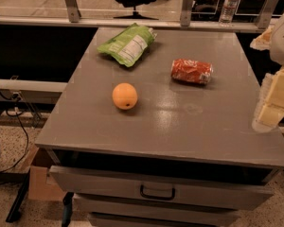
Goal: Place coke can upright
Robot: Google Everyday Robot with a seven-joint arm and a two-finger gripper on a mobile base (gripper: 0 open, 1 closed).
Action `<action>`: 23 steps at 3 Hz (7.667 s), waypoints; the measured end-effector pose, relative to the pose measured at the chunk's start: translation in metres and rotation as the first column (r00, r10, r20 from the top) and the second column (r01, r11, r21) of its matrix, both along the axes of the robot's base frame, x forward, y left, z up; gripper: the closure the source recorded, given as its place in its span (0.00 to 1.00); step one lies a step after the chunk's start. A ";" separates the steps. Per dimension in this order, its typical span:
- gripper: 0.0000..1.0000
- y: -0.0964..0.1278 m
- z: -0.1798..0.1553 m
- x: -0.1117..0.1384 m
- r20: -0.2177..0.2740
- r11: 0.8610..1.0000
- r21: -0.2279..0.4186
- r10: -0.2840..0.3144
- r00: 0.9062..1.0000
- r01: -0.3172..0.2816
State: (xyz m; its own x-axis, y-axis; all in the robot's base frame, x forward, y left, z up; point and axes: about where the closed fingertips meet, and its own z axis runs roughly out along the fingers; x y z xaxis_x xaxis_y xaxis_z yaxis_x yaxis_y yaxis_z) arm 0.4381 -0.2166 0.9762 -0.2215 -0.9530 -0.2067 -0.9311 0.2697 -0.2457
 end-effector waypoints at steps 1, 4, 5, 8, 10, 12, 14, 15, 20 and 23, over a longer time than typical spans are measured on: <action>0.00 0.000 0.000 0.000 0.000 1.000 0.000 0.000 1.000 0.000; 0.00 0.005 -0.013 0.093 0.036 0.998 0.025 0.049 0.998 -0.050; 0.00 0.013 -0.032 0.131 0.018 0.999 -0.003 0.042 0.999 -0.042; 0.00 0.060 -0.083 0.205 -0.133 0.999 0.018 -0.030 0.991 0.033; 0.00 0.062 -0.117 0.235 -0.181 0.993 0.040 -0.105 0.978 0.114; 0.46 0.059 -0.138 0.242 -0.213 0.996 0.004 -0.090 0.973 0.093; 0.93 0.076 -0.034 0.234 -0.019 0.977 0.213 0.036 0.999 -0.031; 1.00 0.078 0.011 0.222 0.112 0.838 0.526 0.102 0.988 -0.146; 1.00 0.065 -0.035 0.195 0.210 0.324 0.922 0.039 0.977 -0.211; 0.83 0.049 -0.072 0.202 0.232 0.254 0.938 0.040 0.972 -0.235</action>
Offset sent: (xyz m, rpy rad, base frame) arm 0.0411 0.0006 0.0053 0.0855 -0.0301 -0.0080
